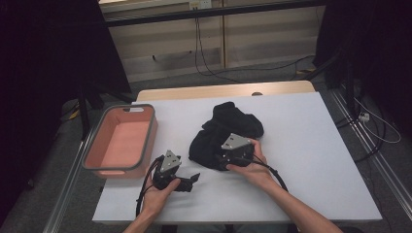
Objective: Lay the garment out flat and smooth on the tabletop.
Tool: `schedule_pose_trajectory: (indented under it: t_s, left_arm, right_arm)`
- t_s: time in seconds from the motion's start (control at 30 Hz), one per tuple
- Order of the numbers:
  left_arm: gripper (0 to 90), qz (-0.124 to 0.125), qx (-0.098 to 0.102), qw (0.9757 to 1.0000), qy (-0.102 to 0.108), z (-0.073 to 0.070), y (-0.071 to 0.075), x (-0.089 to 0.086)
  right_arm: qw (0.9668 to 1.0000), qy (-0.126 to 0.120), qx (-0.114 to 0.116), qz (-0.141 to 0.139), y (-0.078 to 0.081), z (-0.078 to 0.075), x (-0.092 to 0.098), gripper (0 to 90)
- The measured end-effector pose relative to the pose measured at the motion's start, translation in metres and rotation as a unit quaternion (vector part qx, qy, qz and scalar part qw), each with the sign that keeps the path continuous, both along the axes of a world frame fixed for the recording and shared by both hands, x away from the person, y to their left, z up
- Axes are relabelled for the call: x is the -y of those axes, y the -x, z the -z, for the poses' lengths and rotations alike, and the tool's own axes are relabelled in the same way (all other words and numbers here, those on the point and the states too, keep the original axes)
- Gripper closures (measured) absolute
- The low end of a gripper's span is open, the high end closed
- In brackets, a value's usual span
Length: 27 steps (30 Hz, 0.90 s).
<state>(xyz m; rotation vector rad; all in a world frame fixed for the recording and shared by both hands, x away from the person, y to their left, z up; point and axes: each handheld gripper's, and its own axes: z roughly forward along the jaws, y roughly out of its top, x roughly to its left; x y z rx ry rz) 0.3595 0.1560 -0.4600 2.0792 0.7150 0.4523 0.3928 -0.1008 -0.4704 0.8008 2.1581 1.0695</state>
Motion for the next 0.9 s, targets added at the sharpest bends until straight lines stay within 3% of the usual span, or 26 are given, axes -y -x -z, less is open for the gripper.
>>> schedule_pose_trajectory:
  t_s: [0.07,0.13,0.23,0.37,0.5,0.6,0.9]
  left_arm:
    - [6.8,-0.001,0.001,1.0000,0.001,0.000,0.000,-0.001]
    - [6.8,0.000,0.002,1.0000,0.000,-0.001,0.000,-0.001]
    - [6.8,0.001,0.001,1.0000,0.001,0.000,0.001,-0.001]
    - [6.7,0.002,-0.001,1.0000,-0.001,0.000,0.000,0.000]
    - [6.8,0.009,-0.004,0.9999,-0.005,0.001,0.000,0.001]
    - [6.8,0.000,-0.002,1.0000,0.000,0.001,0.000,0.002]
    - [6.8,0.005,-0.006,1.0000,0.002,0.002,0.000,0.004]
  right_arm:
    - [1.0000,0.004,0.000,-0.002,0.000,-0.002,0.004,42.8]
    - [0.9999,-0.012,-0.009,-0.008,-0.001,-0.006,0.010,55.3]
    - [0.9992,-0.032,-0.015,-0.017,0.001,-0.014,0.018,65.4]
    - [0.9981,-0.056,-0.014,-0.020,0.003,-0.028,0.030,67.7]
    - [0.9965,-0.083,0.000,-0.006,0.003,-0.045,0.045,68.4]
    - [0.9957,-0.092,0.010,0.005,0.003,-0.053,0.057,68.4]
    - [0.9917,-0.120,0.013,0.044,-0.002,-0.059,0.095,68.3]
